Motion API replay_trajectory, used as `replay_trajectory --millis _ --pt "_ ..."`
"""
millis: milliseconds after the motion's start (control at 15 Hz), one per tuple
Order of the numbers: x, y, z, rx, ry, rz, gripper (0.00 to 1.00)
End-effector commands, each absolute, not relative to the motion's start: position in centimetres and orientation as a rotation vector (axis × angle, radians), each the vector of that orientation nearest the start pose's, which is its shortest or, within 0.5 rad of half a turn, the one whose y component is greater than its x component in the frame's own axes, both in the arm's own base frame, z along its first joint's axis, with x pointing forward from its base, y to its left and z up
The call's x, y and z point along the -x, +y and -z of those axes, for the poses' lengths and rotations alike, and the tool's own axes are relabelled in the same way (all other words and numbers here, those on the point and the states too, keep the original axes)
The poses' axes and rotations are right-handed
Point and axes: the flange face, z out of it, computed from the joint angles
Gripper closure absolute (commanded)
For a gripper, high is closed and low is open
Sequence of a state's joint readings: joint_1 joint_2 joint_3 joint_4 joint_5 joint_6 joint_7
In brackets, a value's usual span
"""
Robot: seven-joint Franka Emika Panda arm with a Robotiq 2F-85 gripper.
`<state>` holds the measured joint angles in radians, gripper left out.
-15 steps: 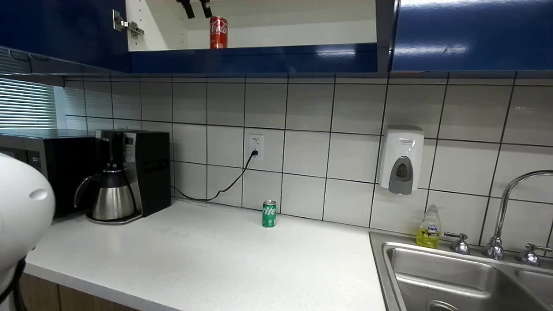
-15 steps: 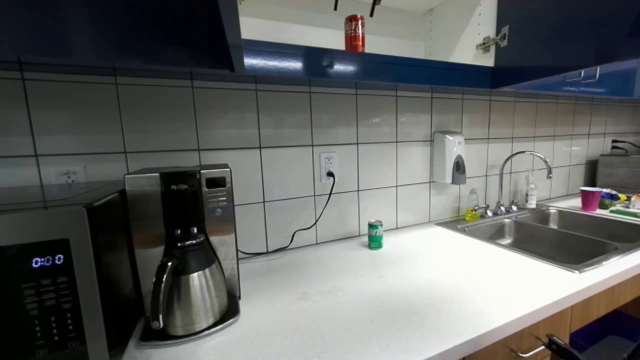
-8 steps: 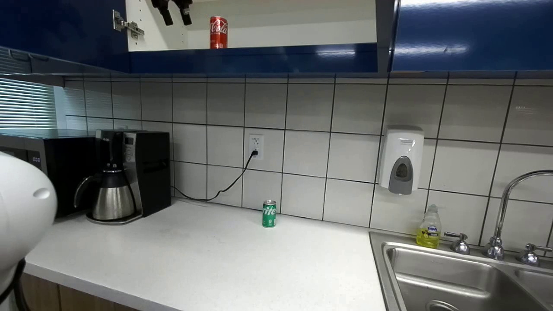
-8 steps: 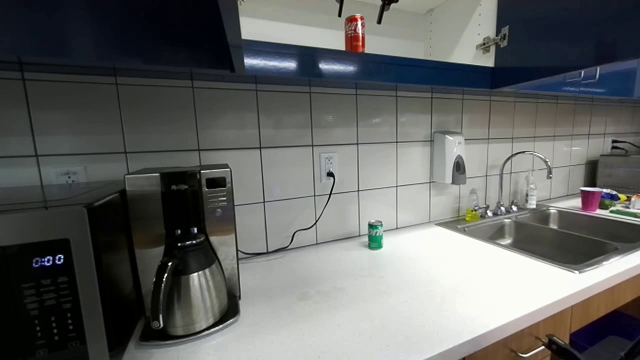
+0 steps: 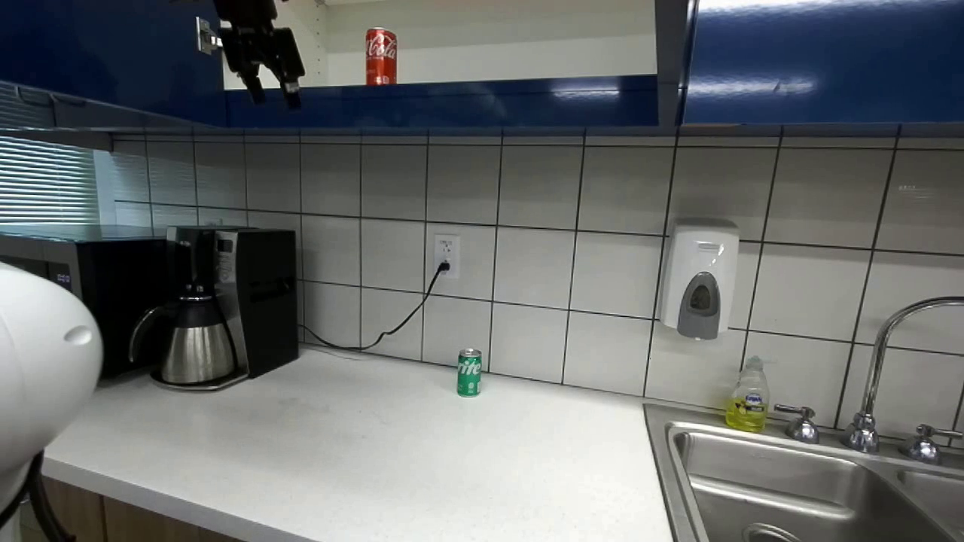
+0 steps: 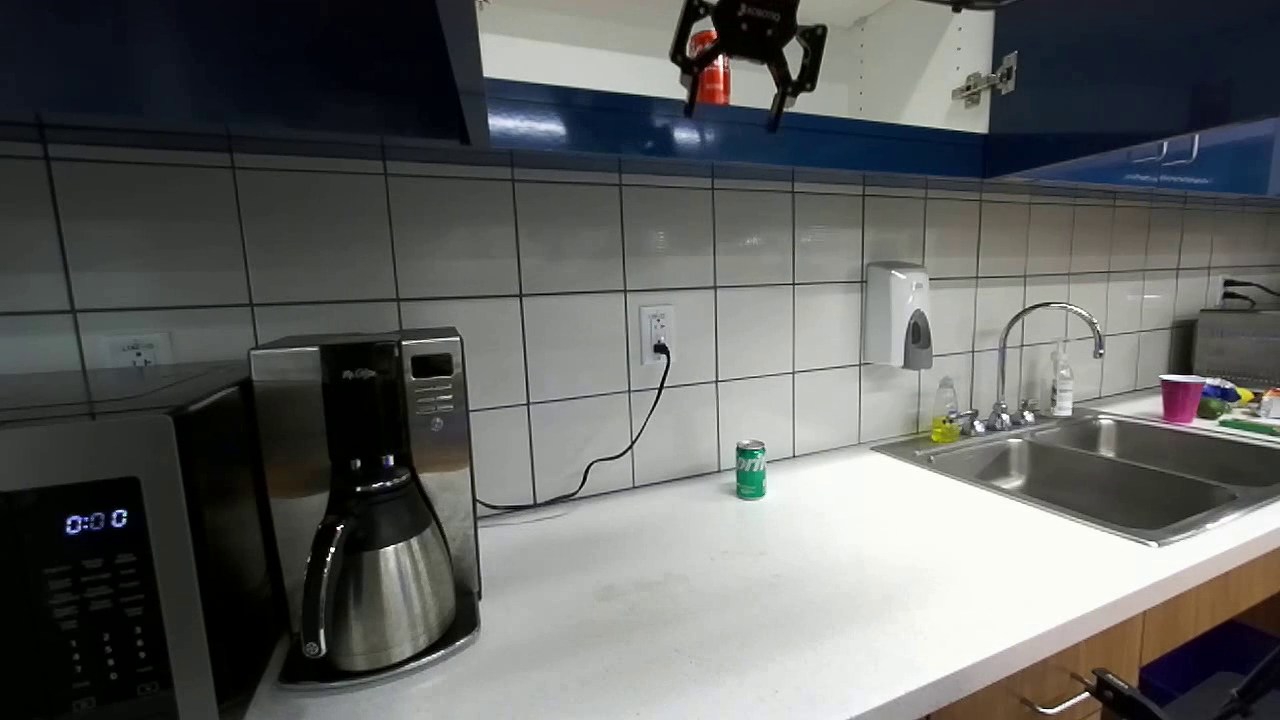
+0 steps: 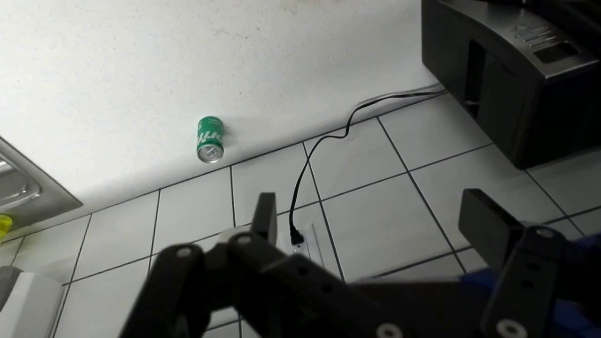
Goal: Put the red can in the open upper cabinet.
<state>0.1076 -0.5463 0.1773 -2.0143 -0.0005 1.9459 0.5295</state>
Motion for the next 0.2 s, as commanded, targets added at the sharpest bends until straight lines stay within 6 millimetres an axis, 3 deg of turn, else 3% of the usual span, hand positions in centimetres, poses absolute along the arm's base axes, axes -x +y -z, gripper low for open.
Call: replay_trajectory --millis 0,133 --pt "-38.58 13.8 -70.05 2.946 0.366 0.698 0.0" --pt "-38.6 13.79 -70.25 2.944 0.368 0.703 0.0"
